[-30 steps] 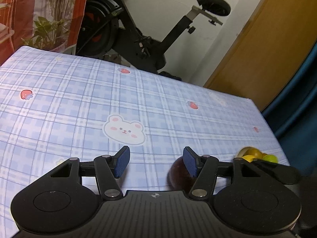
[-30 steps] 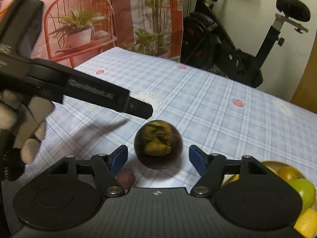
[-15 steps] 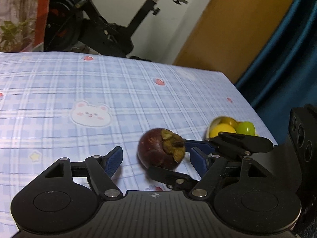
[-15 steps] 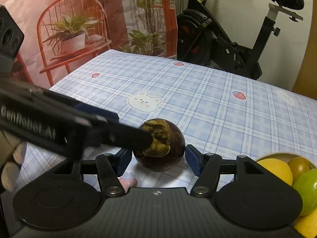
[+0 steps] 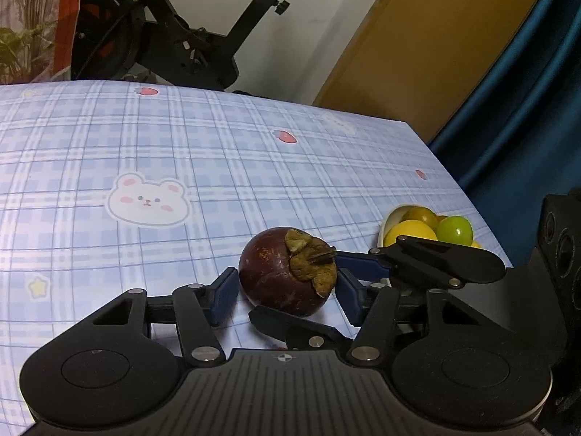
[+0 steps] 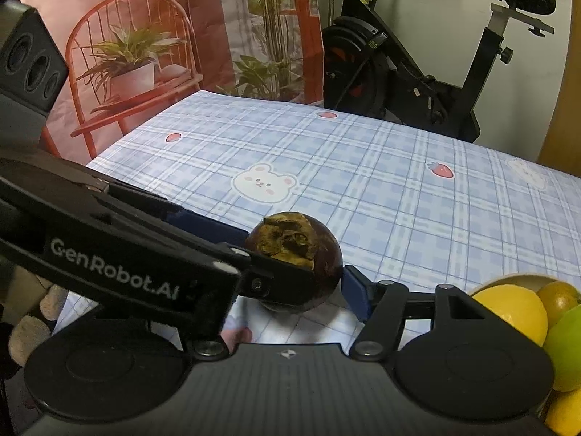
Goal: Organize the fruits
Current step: 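Carry the mangosteen between both tools onto the plate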
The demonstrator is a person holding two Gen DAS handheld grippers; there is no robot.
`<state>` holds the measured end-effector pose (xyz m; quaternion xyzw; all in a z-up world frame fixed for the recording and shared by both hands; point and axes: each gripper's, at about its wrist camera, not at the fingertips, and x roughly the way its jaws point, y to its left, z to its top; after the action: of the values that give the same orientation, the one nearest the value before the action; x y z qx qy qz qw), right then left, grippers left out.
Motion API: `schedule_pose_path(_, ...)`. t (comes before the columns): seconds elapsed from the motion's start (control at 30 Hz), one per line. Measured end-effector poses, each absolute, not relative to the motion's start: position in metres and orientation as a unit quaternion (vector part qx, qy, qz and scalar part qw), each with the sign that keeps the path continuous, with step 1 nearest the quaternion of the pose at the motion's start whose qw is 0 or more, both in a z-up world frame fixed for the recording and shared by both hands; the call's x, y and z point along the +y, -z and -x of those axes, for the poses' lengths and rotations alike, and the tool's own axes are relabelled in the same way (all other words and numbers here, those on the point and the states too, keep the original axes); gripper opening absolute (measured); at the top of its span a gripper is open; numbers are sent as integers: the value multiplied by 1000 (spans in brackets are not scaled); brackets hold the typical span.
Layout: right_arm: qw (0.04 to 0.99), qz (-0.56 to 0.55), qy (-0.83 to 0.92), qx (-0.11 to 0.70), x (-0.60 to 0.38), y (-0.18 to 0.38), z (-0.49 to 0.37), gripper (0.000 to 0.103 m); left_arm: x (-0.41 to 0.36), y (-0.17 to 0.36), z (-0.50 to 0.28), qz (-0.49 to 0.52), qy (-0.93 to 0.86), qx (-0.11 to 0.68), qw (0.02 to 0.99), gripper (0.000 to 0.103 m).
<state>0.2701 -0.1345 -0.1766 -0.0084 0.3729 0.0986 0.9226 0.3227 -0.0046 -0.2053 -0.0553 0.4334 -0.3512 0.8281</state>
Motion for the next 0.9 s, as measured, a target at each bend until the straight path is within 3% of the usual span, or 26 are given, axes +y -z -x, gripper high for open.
schedule_pose_path(0.57, 934, -15, -97, 345, -143, 151, -240, 62, -14, 168, -289, 28, 350, 411, 841, 61)
schedule_pose_path(0.9, 949, -58, -71, 302, -172, 123, -188, 62, -60, 131, -251, -25, 377, 388, 840, 61)
